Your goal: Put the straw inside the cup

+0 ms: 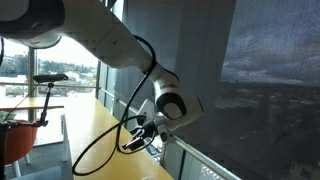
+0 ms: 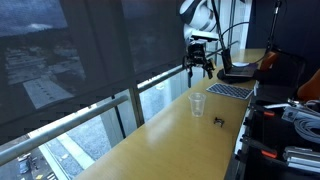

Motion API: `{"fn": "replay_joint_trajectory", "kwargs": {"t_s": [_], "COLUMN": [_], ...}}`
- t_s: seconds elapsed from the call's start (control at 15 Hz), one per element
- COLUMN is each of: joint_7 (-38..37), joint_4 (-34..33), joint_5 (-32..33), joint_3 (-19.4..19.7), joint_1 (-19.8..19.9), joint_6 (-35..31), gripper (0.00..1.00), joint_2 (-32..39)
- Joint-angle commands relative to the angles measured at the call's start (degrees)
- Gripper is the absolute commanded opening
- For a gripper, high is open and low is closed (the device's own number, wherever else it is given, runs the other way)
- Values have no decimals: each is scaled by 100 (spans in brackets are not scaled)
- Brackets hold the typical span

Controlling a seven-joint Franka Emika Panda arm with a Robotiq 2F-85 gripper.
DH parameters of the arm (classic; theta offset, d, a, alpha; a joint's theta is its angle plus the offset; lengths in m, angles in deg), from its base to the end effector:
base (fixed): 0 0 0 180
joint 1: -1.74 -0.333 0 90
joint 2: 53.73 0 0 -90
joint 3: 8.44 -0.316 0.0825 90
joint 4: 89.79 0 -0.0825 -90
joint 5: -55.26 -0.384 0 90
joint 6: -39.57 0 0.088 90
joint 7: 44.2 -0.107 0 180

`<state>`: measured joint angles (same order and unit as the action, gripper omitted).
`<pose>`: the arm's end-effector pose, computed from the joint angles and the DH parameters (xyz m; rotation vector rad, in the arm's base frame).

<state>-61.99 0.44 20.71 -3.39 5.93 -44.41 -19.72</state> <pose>0.6211 -0.0279 0.2772 -2.3615 0.7744 0.9496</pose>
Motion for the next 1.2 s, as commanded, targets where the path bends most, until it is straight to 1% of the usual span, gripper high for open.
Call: {"fn": "replay_joint_trajectory", "kwargs": {"t_s": [0.0, 0.2, 0.47, 0.6, 0.73, 0.87, 1.0, 1.13], "joint_7": [175, 387, 771, 848, 850, 842, 804, 733], "joint_4": [334, 574, 1164, 1473, 1764, 1995, 2176, 2361], "joint_5": [740, 1181, 1647, 1843, 1941, 1936, 1937, 2073], "joint_3": [-6, -85, -164, -205, -269, -346, -401, -385], "joint_1": [-259, -398, -516, -560, -574, -574, -590, -640], "joint_6": [-465, -1260, -2795, -3601, -4239, -4675, -4980, -5230], "gripper": [100, 100, 100, 100, 100, 100, 100, 100], "joint_2": [-645, -928, -1129, -1185, -1214, -1241, -1251, -1277]}}
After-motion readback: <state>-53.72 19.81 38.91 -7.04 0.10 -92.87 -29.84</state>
